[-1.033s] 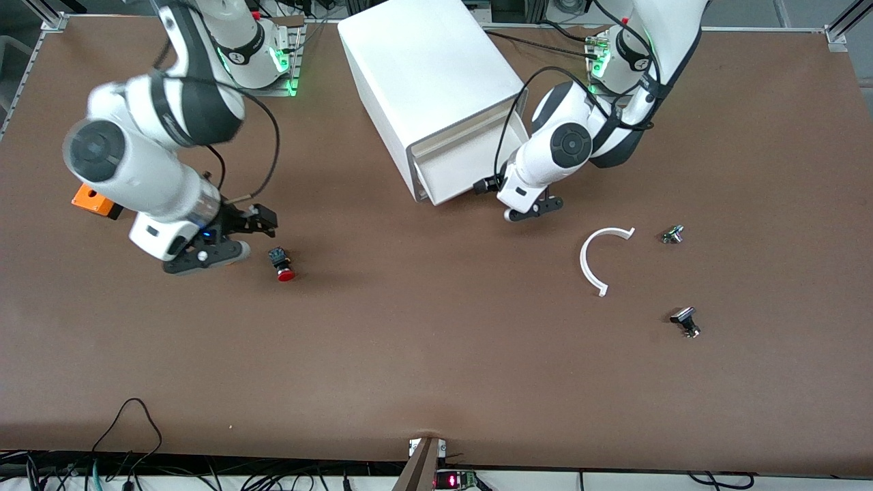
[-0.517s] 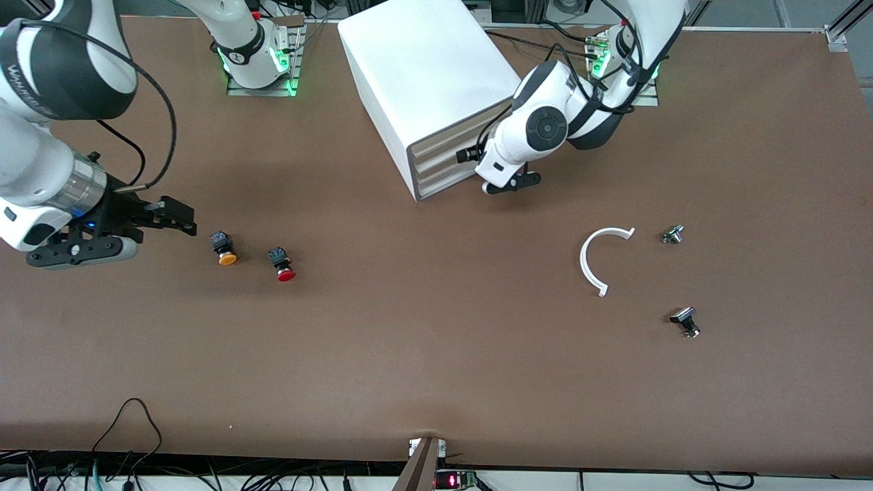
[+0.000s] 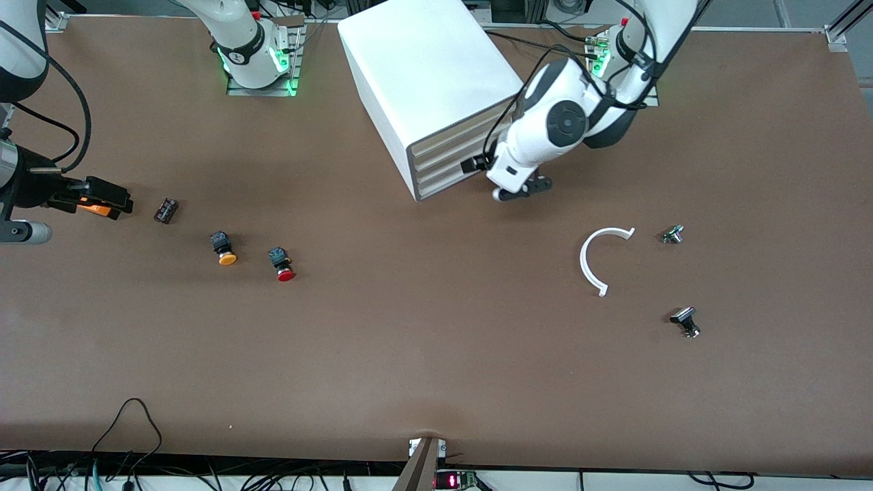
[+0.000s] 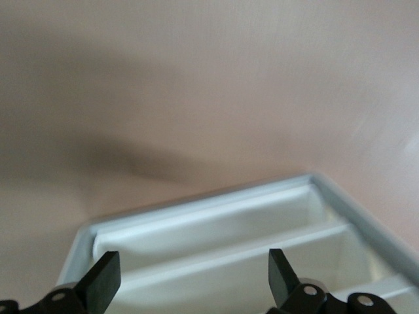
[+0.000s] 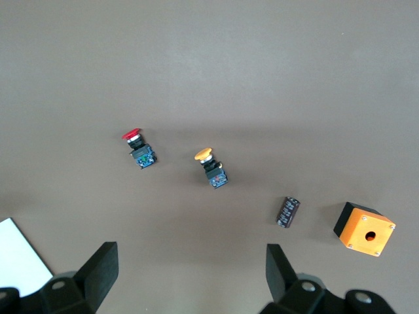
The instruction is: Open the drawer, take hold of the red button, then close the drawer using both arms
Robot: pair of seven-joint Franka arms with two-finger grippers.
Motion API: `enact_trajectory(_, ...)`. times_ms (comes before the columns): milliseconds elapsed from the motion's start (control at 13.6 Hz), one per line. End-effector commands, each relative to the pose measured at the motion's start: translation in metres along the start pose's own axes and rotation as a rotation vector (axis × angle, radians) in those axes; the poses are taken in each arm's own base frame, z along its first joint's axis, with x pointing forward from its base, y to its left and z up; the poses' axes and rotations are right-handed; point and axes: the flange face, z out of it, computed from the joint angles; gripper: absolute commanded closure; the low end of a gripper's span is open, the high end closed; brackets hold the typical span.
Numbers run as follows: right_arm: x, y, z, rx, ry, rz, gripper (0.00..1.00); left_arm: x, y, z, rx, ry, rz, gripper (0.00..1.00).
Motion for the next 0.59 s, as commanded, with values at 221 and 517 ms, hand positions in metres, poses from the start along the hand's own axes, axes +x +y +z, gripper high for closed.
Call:
enact_trajectory(221,-0.009,0.003,-0.004,-0.001,-0.045,0.014,0.0,0.093,-0.076,-0.135,-0.119,0.229,0.049,0.01)
enact_trajectory(517,-0.009,0.02,-0.006,-0.019,-0.036,0.045,0.0,0.111,-0.135,-0.239,-0.109,0.338,-0.025,0.01)
